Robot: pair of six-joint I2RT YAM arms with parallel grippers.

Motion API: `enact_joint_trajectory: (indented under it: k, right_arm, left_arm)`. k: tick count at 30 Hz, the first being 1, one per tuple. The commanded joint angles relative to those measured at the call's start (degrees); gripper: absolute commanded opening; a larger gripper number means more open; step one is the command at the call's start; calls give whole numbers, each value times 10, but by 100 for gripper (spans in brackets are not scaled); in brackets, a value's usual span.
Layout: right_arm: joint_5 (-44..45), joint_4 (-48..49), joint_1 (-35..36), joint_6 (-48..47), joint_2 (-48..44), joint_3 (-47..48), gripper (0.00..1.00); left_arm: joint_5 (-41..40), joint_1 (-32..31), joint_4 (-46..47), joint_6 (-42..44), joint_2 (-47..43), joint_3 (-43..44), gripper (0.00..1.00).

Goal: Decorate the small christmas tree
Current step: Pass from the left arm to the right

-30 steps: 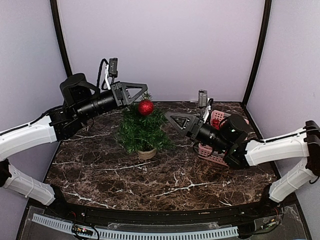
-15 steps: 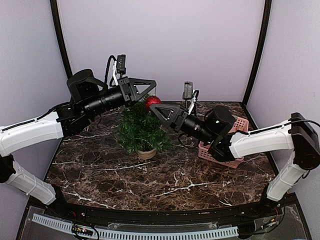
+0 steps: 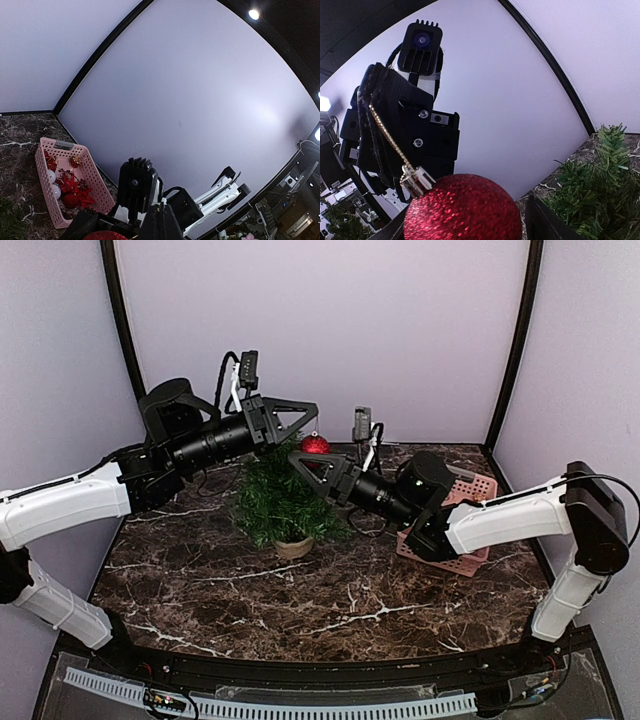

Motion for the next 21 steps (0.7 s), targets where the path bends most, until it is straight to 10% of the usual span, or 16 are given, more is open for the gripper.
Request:
enact_joint_trajectory:
  k: [1,21]
  right_arm:
    - [12,11,-8,-15,-11,4,70]
    - [22,-60,-9,-83,-46,17,71]
  left_arm:
    - [13,-3,3,-1,-15,18,0]
    - [22,-3,-8,-3,-17,16,0]
